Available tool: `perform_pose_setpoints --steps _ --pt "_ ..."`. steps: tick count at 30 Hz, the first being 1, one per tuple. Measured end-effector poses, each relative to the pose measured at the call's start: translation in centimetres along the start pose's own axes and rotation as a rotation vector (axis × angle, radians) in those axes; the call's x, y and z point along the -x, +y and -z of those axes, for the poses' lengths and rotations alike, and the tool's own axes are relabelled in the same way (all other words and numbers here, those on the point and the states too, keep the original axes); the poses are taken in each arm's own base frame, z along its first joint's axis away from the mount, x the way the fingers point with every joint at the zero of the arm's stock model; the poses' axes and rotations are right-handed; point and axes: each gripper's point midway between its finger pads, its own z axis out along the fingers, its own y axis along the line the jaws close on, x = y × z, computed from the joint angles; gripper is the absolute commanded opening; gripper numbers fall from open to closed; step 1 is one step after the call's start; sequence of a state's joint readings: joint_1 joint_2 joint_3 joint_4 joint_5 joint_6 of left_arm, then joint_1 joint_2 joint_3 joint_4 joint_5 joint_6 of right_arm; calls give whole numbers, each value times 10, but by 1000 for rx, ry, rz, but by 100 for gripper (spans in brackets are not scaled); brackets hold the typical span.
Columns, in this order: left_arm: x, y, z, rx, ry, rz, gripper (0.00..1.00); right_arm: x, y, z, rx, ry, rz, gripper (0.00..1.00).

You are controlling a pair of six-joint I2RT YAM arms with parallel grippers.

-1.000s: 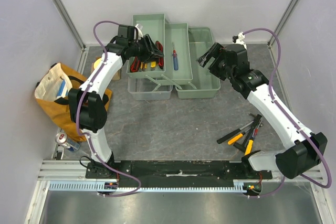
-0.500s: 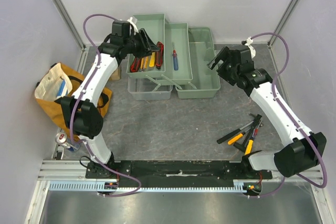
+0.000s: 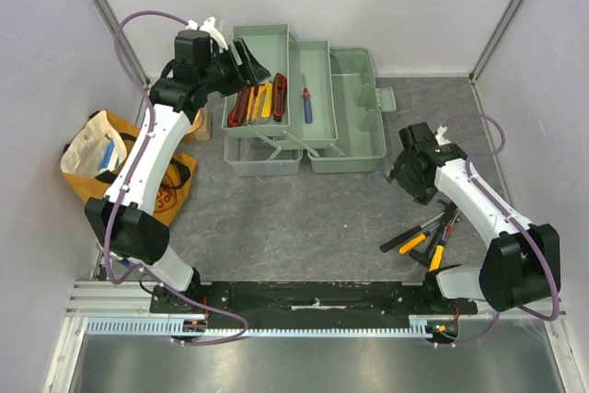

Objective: Pack the tool kit

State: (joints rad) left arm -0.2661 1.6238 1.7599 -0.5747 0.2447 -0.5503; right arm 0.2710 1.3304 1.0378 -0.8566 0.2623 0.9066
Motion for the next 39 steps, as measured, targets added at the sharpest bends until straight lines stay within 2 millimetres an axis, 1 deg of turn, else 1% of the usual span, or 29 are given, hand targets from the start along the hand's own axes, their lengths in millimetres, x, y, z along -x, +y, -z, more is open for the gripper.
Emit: perform_pose_setpoints --steps 2,4,6,7,12,15,19,24,31,34,36,38,39 --pt "2 -1 7 2 -14 -10 78 -19 -27 -13 -76 62 -20 77" --pt "2 -1 12 2 -22 -18 78 -35 -54 -21 -150 117 -39 75" --pt "2 -1 15 6 -26 -21 78 -44 -69 -25 -192 150 -56 71" --pt "1 0 16 7 -25 -22 78 -47 -75 -26 -206 163 -66 70" --pt "-5 7 13 21 -9 -16 78 -60 -87 -33 -216 216 -104 64" --pt "-6 9 13 26 -7 -14 78 -68 -99 -38 -236 252 -141 62" --pt "-6 12 13 31 -8 -11 78 -72 -105 -43 -242 261 -167 59" --pt "-5 14 13 34 -8 -9 78 -70 -101 -51 -216 250 -178 50" --pt "-4 14 13 35 -11 -8 77 -69 -101 -60 -212 242 -177 48" --pt "-4 15 13 35 -10 -7 77 -71 -102 -64 -216 249 -175 41" --pt "-5 15 13 36 -9 -6 77 -71 -102 -65 -213 248 -169 33" --pt "-5 17 13 39 -7 -5 77 -70 -101 -66 -207 248 -160 22" --pt "-6 17 13 40 -6 -4 77 -70 -100 -66 -206 249 -154 15"
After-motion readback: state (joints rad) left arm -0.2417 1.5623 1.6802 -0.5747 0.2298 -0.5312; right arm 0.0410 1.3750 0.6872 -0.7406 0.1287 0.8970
